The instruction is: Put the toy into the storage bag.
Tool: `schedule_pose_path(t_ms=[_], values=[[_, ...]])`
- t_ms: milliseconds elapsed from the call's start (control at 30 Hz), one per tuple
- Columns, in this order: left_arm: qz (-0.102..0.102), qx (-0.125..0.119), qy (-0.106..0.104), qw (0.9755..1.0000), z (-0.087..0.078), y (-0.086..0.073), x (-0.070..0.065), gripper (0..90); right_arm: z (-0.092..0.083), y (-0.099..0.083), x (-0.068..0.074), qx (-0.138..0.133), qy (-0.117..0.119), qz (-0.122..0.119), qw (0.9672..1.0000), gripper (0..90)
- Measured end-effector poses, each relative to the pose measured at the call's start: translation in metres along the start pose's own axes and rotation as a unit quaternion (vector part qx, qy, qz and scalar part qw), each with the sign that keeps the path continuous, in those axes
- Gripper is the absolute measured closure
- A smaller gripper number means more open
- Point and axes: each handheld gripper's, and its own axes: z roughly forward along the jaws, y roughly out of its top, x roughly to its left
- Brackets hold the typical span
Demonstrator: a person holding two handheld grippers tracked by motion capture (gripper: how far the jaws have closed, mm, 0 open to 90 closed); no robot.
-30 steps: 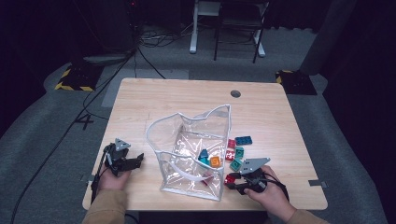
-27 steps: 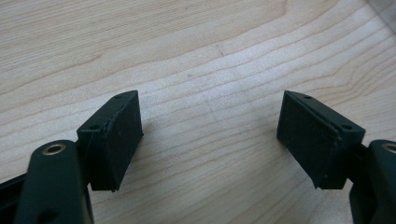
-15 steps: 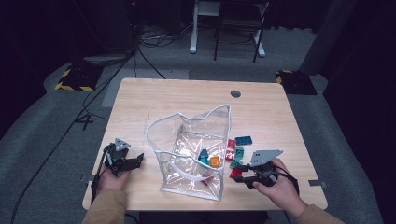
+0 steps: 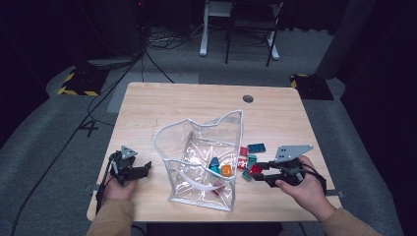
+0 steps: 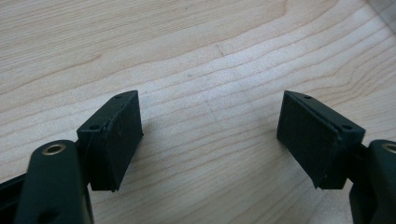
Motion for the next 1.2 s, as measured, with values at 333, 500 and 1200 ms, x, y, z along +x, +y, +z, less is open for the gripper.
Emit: schedule_pose_path(t_ms=[333, 500, 1200], values=[[0.000, 0.001, 0.000, 1.0000, 0.000, 0.000, 0.000, 22.6, -0.023, 0.027, -0.004, -0.030, -0.006, 0.005, 0.9995, 59.4], [0.002, 0.001, 0.000, 1.0000, 0.000, 0.000, 0.000, 22.6, -0.031, 0.040, -0.005, -0.041, -0.001, 0.009, 0.9991, 59.5], [0.001, 0.001, 0.000, 1.0000, 0.000, 0.000, 0.000, 22.5, -0.051, 0.110, -0.001, -0.074, 0.005, -0.018, 0.9971, 59.5]])
